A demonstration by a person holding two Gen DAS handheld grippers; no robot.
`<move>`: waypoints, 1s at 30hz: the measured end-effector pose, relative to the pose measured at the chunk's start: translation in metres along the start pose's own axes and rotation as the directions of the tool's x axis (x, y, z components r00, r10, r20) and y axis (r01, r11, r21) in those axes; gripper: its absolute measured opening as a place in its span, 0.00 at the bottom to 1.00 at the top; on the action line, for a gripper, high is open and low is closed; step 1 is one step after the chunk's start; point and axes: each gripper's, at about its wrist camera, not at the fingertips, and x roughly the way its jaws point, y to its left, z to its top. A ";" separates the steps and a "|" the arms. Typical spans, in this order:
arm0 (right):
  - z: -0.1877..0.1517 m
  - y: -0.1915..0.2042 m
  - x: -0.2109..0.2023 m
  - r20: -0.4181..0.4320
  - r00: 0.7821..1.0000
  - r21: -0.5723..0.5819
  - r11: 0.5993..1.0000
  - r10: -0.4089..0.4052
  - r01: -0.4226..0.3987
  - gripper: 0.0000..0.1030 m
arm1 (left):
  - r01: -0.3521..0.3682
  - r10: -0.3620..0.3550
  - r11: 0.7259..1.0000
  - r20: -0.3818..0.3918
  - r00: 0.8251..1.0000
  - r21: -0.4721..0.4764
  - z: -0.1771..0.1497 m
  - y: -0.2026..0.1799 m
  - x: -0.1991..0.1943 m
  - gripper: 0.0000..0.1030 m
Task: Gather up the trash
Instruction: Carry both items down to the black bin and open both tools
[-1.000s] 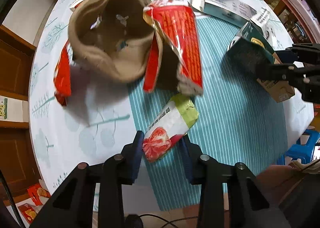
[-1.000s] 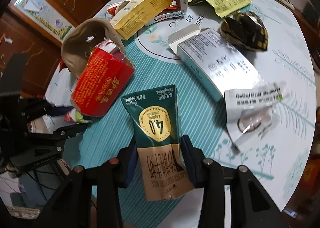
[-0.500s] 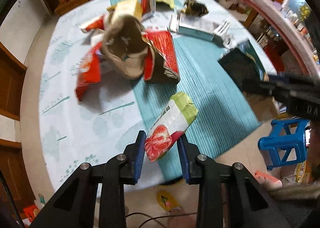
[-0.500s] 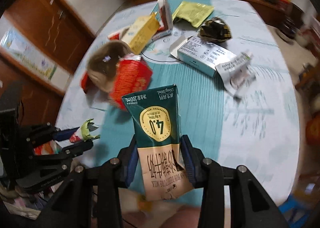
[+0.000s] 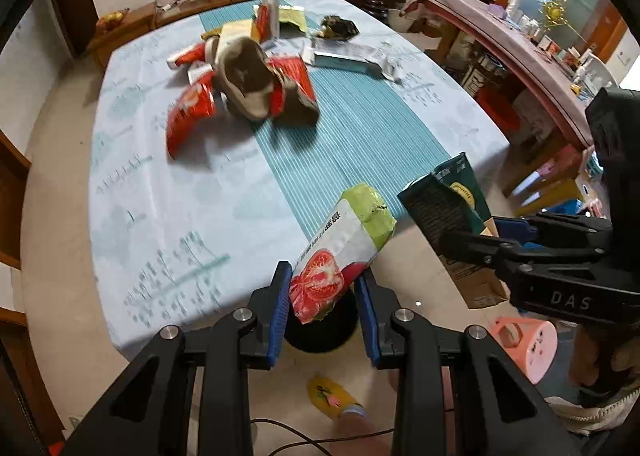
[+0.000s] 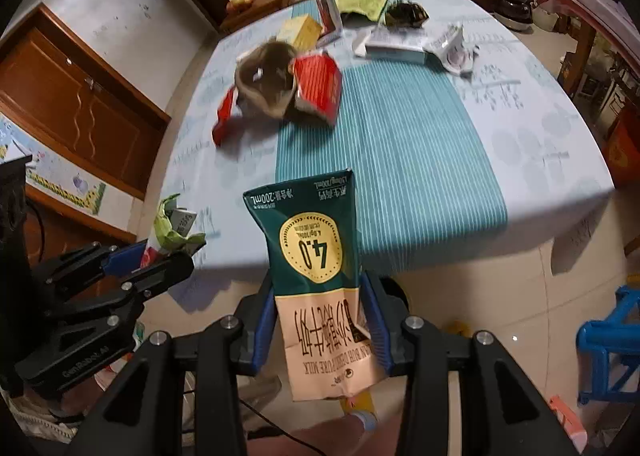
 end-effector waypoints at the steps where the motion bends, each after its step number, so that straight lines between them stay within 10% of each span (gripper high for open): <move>1: -0.005 0.001 0.001 -0.009 1.000 -0.001 1.000 -0.005 0.005 0.40 | 0.004 -0.004 1.000 -0.008 1.000 -0.002 -0.007 -0.002 0.002 0.29; 11: -0.061 -0.022 0.061 -0.155 0.988 0.058 0.998 -0.011 0.020 0.40 | -0.031 0.018 0.995 -0.127 0.992 -0.099 -0.067 -0.006 0.071 0.29; 22: -0.123 -0.095 0.232 -0.262 0.964 0.236 0.971 0.032 0.032 0.41 | -0.097 0.046 0.962 -0.202 0.978 -0.254 -0.134 0.007 0.229 0.32; 30: -0.145 -0.123 0.337 -0.289 0.954 0.272 0.962 0.076 0.006 0.49 | -0.161 0.100 0.934 -0.201 0.975 -0.319 -0.159 0.026 0.302 0.65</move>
